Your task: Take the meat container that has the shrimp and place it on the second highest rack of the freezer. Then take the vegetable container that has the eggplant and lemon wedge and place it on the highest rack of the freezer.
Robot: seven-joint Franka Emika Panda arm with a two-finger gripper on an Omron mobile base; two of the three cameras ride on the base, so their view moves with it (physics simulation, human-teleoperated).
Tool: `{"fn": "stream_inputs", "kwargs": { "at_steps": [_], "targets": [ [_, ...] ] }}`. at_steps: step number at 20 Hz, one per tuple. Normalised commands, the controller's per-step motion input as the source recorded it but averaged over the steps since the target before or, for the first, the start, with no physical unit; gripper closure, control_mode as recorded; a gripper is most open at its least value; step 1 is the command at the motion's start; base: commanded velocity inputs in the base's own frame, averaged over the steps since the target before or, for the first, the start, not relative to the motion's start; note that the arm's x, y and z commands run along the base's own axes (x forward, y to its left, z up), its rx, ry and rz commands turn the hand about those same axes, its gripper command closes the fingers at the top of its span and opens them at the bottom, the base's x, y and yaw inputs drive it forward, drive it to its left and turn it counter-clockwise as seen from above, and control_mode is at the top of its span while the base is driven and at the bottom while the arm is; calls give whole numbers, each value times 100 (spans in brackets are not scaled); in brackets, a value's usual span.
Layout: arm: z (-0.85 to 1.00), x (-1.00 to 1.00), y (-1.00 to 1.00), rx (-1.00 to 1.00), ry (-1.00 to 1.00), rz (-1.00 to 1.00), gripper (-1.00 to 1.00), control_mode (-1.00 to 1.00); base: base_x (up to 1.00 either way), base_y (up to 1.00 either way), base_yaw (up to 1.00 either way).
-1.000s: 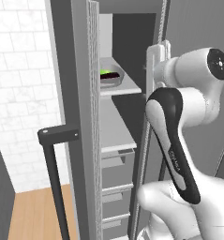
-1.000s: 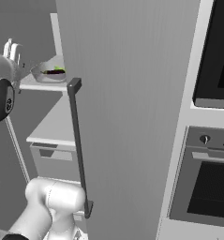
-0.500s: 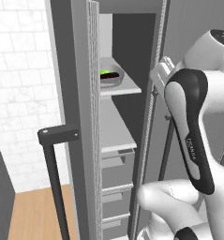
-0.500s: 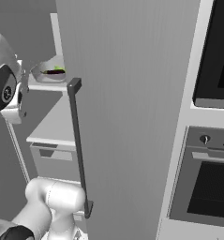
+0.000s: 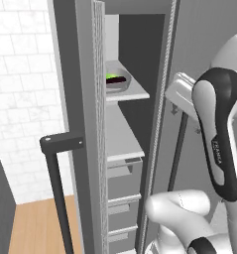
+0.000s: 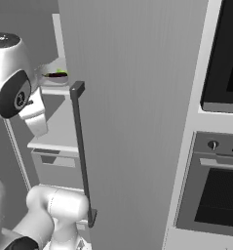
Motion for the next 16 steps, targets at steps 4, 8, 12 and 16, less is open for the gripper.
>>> {"fn": "stream_inputs", "kwargs": {
  "at_steps": [4, 8, 12, 16],
  "targets": [
    [-22, -31, -20, -13, -7, 12, -100, 100, -24, -6, 0],
    [0, 0, 0, 0, 0, 0, -100, 100, -96, -60, 0],
    [0, 0, 0, 0, 0, 0, -100, 100, -22, -98, 2],
    [0, 0, 0, 0, 0, 0, -100, 100, 17, -100, 19]
  ]
}}
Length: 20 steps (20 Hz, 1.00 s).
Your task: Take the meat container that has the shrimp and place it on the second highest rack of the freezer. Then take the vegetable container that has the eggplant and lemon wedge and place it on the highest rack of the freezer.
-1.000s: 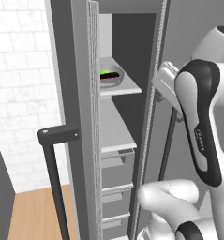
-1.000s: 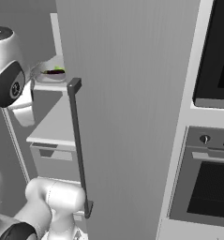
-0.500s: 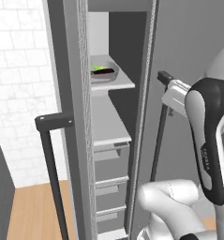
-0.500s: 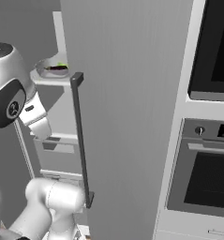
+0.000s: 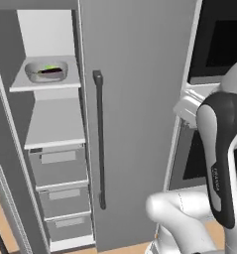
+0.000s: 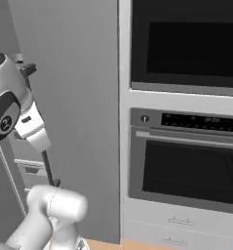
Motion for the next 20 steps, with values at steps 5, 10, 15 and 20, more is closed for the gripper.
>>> {"fn": "stream_inputs", "kwargs": {
  "at_steps": [5, 10, 15, 20],
  "targets": [
    [0, 0, 0, 0, 0, 0, -100, 100, 12, -100, 21],
    [0, 0, 0, 0, 0, 0, -100, 100, 0, -100, 17],
    [0, 0, 0, 0, 0, 0, -100, 100, 0, -100, 11],
    [0, 0, 0, 0, 0, 0, -100, 100, 2, -100, 2]
  ]
}}
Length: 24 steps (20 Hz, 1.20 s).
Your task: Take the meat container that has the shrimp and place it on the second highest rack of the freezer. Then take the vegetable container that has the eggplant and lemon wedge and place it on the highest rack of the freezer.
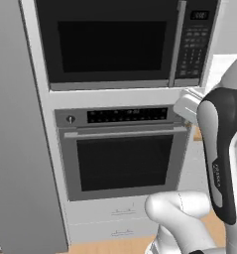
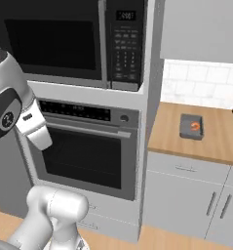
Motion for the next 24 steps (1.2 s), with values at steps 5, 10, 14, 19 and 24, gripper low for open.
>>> {"fn": "stream_inputs", "kwargs": {
  "at_steps": [5, 10, 14, 19, 24],
  "targets": [
    [0, 0, 0, 0, 0, 0, -100, 100, 16, -100, 0],
    [0, 0, 0, 0, 0, 0, -100, 100, 37, -100, 0],
    [0, 0, 0, 0, 0, 0, -100, 100, 56, -93, 0],
    [0, 0, 0, 0, 0, 0, -100, 100, 64, -64, 0],
    [0, 16, 0, 2, 3, -1, -100, -100, 70, -8, -3]
  ]
}}
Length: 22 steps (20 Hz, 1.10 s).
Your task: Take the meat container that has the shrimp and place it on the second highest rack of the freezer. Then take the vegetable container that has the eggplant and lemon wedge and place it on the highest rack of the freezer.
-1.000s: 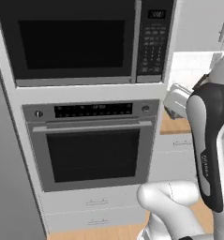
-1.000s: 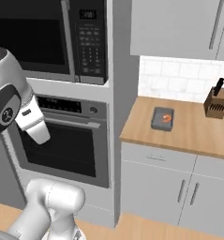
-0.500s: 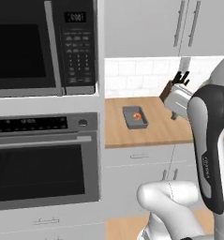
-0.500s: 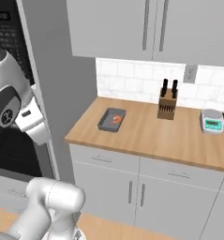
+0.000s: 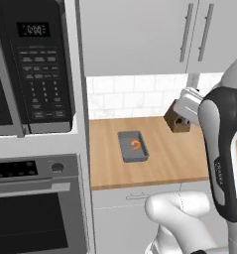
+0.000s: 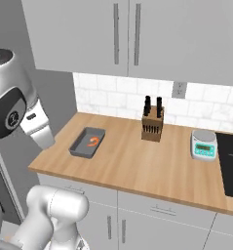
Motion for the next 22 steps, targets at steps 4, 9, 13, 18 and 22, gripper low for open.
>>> {"fn": "stream_inputs", "kwargs": {
  "at_steps": [4, 9, 13, 18, 22],
  "targets": [
    [-32, 83, 0, 8, 18, -1, -100, -100, 0, 0, 0],
    [-93, 84, 0, 6, 16, -4, -100, -100, 0, 0, 0],
    [-100, 35, 11, 0, -4, -3, -100, -100, 0, 0, 0],
    [-90, 27, 24, 0, -12, -10, -100, -100, 0, 0, 0],
    [-53, 69, 11, 0, -1, -19, -100, -100, 0, 0, 0]
  ]
}}
